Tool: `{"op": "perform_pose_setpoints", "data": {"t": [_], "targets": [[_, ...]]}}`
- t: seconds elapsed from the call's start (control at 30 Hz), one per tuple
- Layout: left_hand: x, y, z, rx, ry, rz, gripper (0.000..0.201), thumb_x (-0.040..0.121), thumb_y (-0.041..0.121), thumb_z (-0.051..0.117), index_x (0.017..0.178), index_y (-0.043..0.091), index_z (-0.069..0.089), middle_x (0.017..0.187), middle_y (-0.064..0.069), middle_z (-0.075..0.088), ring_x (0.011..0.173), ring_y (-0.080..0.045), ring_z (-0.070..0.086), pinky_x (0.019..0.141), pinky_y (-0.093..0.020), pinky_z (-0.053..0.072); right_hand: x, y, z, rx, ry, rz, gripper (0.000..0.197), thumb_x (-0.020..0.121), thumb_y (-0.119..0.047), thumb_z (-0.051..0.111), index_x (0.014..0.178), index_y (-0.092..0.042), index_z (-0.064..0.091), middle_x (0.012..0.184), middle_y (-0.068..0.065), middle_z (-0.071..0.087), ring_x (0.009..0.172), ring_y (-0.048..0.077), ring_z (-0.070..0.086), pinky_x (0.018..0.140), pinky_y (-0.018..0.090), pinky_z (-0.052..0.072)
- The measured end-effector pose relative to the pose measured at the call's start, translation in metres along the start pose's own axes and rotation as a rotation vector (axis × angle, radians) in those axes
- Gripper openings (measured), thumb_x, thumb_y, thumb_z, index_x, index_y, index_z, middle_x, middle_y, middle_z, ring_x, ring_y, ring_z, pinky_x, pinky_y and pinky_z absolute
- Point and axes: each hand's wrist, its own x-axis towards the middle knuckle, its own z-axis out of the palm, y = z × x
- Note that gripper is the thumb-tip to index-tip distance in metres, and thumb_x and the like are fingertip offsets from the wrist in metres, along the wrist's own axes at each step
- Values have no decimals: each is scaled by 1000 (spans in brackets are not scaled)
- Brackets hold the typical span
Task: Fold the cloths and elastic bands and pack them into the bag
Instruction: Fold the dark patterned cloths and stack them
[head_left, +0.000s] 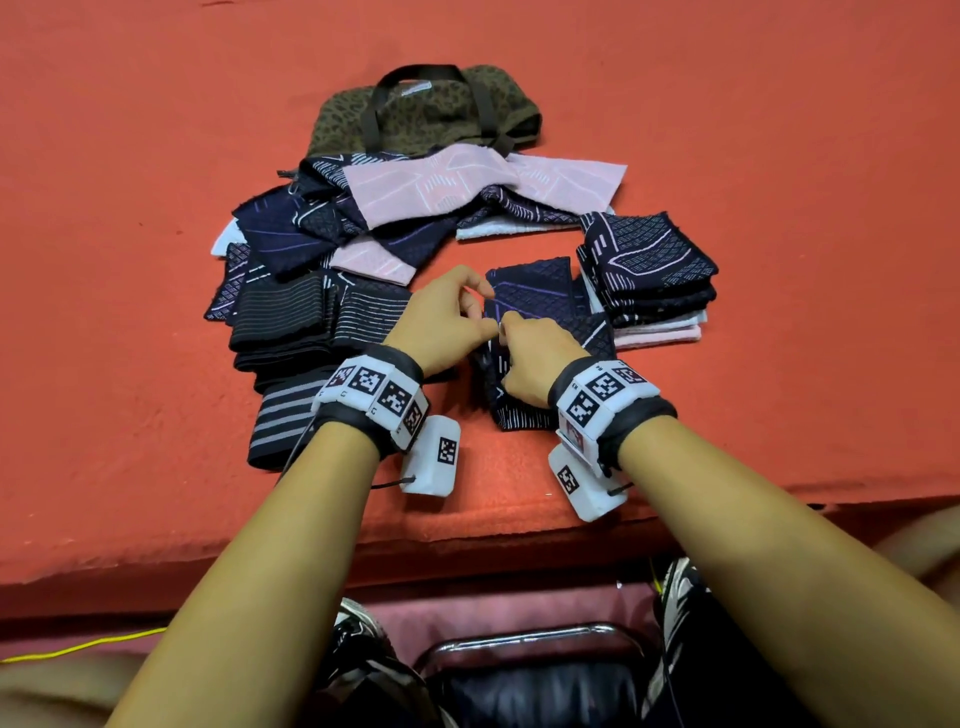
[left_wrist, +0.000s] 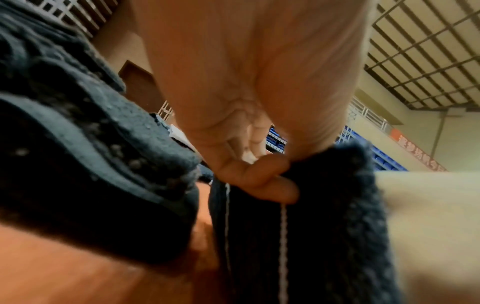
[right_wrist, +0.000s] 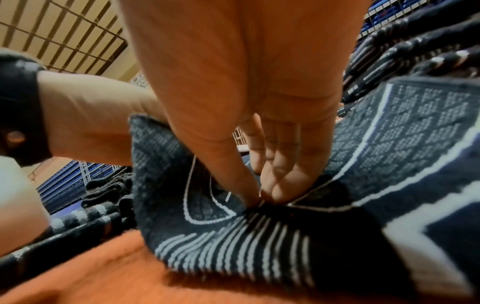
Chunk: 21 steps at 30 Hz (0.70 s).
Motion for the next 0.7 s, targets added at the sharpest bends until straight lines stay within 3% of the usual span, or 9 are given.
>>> {"op": "perform_pose_setpoints", "data": {"t": [0.13,0.27,0.37,0.47,0.6,0.7], "targets": [[3,3,7,-146,-49,37,37,78,-5,66,107,15,55,68,6,54,51,-9,47,54,-24,43,0,10,-11,160,-21,22,26,84,-19,55,109,-17,54,99,7,65,98,30,60,79,35,49],[3,-3,14,-216,-55,13,54,84,-1,66,130,15,44,96,-4,51,61,-15,48,62,-29,46,3,21,-23,271,41,106,14,87,-31,57,94,-24,66,91,2,70,94,24,65,80,31,52],[4,-6,16,-247,-21,-17,62,86,-4,65,138,16,36,99,-1,48,60,-11,49,58,-23,46,5,16,-23,170,37,110,22,91,-35,53,92,-21,70,98,6,68,94,27,62,73,29,45],[6,-7,15,-270,-12,-32,63,87,-6,63,139,15,35,97,1,47,58,-7,47,52,-16,43,7,12,-27,172,23,119,34,96,-36,48,87,-10,69,92,9,66,87,29,59,69,30,41],[6,-12,16,-289,-25,-40,57,86,-11,57,131,18,41,101,-4,47,67,-12,51,61,-18,46,6,9,-35,303,-11,118,40,90,-34,47,90,0,68,88,11,73,83,28,67,81,37,54],[7,-14,15,-312,1,-68,57,84,-15,51,132,14,42,100,-4,47,72,-15,52,62,-20,47,2,5,-37,247,-57,91,45,86,-41,54,90,1,71,86,13,74,84,27,69,81,40,56]]}}
